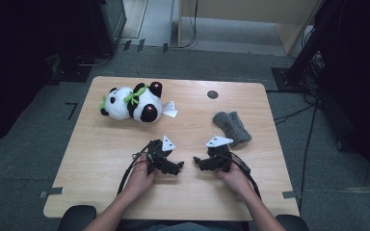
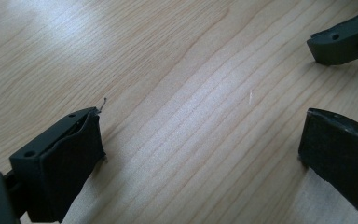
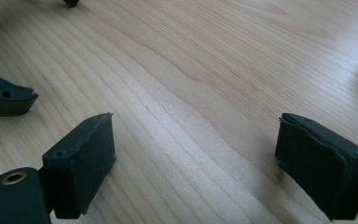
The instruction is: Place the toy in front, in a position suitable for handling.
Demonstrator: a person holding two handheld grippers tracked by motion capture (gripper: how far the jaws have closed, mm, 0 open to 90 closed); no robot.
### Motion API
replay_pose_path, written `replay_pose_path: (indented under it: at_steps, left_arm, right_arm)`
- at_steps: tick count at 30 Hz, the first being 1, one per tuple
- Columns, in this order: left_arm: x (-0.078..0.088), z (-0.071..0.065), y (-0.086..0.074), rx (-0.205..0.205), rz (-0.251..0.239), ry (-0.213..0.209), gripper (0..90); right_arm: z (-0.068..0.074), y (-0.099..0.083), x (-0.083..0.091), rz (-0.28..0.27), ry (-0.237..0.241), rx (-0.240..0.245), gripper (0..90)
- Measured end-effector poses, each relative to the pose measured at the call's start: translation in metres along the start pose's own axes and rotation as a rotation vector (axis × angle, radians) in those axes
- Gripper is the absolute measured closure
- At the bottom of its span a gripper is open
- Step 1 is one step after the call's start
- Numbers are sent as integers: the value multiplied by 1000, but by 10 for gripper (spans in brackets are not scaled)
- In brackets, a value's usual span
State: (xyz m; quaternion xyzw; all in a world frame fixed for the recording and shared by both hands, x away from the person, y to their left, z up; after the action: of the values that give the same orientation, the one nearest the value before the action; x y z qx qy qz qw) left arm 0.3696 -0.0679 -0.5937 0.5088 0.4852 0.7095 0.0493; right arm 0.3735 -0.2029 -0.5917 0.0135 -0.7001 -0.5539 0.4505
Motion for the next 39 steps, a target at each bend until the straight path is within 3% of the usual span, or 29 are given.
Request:
replay_pose_path:
  at_steps: [3,4,8,12,19,23,36,37,39]
  left_arm:
    - [-1,1,1,8,-1,9,0]
    - [-2,0,2,28,0,31,0]
    - [-2,0,2,27,0,31,0]
    - [1,0,-1,3,1,3,0]
    - [5,8,-4,19,-5,21,1]
    - [9,8,-3,15,-39,15,148]
    - [12,10,-4,19,-40,14,179]
    - [14,10,-3,19,-46,14,284]
    - [15,11,-3,23,-45,11,296]
  right_arm:
    - [0,0,0,0,0,0,121]
    - [0,0,0,0,0,0,121]
    - [0,0,0,0,-4,-4,116]
    - [1,0,-1,1,-5,-6,111]
    - [1,1,-1,0,-6,-8,111]
    - [1,1,-1,0,-6,-9,113]
    - [0,1,0,-6,-14,-16,137]
    - [0,1,0,-6,-15,-17,140]
    - [0,1,0,-7,-20,-22,143]
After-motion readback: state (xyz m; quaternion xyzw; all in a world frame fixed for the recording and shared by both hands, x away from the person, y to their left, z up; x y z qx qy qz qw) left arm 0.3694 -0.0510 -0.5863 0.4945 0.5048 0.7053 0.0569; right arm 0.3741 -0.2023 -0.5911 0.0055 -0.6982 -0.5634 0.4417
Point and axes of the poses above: each handheld gripper's, and its own axes: x roughly backward along the jaws, y roughly out of its top, z roughly to its left, the point moved 10 cm from there along -x, roughly forward along the jaws, and after that the axes turned 5 degrees about -z, right-handed, at the moved point
